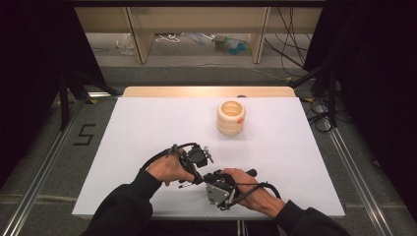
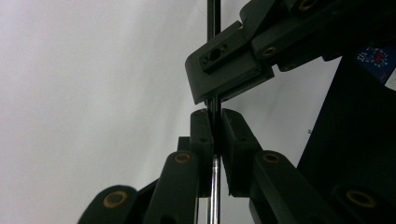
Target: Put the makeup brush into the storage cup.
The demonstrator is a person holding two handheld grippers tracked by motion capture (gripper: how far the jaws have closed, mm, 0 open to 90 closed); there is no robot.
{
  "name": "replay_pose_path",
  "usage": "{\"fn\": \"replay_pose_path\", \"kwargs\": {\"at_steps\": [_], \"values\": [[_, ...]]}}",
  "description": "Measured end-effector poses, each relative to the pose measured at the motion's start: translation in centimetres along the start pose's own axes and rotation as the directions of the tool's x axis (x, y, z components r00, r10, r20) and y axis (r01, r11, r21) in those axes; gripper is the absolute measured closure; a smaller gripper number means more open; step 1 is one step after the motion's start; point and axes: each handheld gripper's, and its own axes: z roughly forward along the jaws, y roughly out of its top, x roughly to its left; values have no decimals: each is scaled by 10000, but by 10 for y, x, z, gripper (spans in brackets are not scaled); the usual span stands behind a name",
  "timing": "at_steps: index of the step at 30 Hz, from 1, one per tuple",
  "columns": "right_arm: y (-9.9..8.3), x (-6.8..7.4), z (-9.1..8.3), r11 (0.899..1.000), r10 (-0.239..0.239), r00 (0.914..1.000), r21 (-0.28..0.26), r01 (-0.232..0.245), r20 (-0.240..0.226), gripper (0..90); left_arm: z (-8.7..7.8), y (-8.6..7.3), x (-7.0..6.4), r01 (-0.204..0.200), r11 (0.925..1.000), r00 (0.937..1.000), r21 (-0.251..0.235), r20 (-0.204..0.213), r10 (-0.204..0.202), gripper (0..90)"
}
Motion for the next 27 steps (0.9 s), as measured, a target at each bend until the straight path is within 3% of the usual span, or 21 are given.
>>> {"fn": "replay_pose_path", "kwargs": {"at_steps": [2, 3, 5, 8, 9, 10, 14, 15, 16, 17, 18, 19, 20, 21, 23, 25, 26, 27], "values": [[0, 1, -1, 9998, 148, 9999, 116, -149, 76, 841, 0, 0, 1, -6, 10000, 10000, -52, 23, 6, 833], [-1, -1, 0, 9999, -57, 10000, -112, 56, -65, 842, -1, -1, 0, 15, 10000, 10000, -29, 52, -14, 830], [-1, -1, 0, 9999, -31, 10000, -115, 30, -69, 842, -1, -1, 1, 58, 9999, 10000, -101, -12, -58, 824], [-2, 0, -2, 9997, 202, 9998, 137, -201, -26, 842, -5, -3, 2, 79, 9999, 10000, -70, 32, -78, 757], [-2, 3, -2, 9980, 537, 9984, 344, -531, -180, 842, -8, -5, 3, 113, 9998, 9999, -142, 43, -112, 757], [-3, 3, -2, 9978, 641, 9977, 205, -636, -234, 842, -10, -6, 3, 150, 9996, 9999, -239, 39, -149, 746], [-6, 0, -4, 9982, 500, 9986, 336, -494, -174, 842, -18, -10, 6, 205, 9985, 9998, -503, -74, -209, 683], [-7, -1, -5, 9973, 614, 9980, 411, -608, -128, 842, -19, -12, 4, 672, 9923, 9977, -1039, -11, -676, 638], [-7, -1, -5, 9973, 614, 9980, 411, -608, -128, 842, -19, -12, 4, 672, 9923, 9977, -1039, -11, -676, 616], [-9, 0, -5, 9952, 879, 9961, 434, -873, -120, 842, -22, -14, 4, 826, 9874, 9965, -1352, 27, -830, 564], [-9, 0, -5, 9952, 879, 9961, 434, -873, -120, 842, -22, -14, 4, 826, 9874, 9965, -1352, 27, -830, 528], [-11, -8, -3, 9999, -108, 9999, -29, 107, -70, 842, -25, -15, 6, 757, 9862, 9971, -1470, -9, -766, 516], [-11, -8, -3, 9999, -108, 9999, -29, 107, -70, 842, -25, -15, 6, 757, 9862, 9971, -1470, -9, -766, 499], [-13, -9, -3, 9999, -32, 10000, -132, 32, -33, 842, -30, -16, 8, 475, 9892, 9985, -1384, -191, -506, 454], [-14, -10, -4, 10000, 41, 10000, -13, -41, -51, 842, -31, -16, 8, 571, 9870, 9978, -1505, -252, -616, 404], [-16, -10, -5, 9996, 282, 9996, -63, -282, -36, 842, -34, -19, 9, 726, 9772, 9961, -1994, -351, -812, 362], [-16, -10, -5, 9996, 282, 9996, -63, -282, -36, 842, -34, -19, 9, 726, 9772, 9961, -1994, -351, -812, 338], [-18, -11, -5, 9993, 376, 9993, 84, -377, 89, 842, -37, -21, 12, 642, 9718, 9965, -2268, -379, -747, 318]]}}
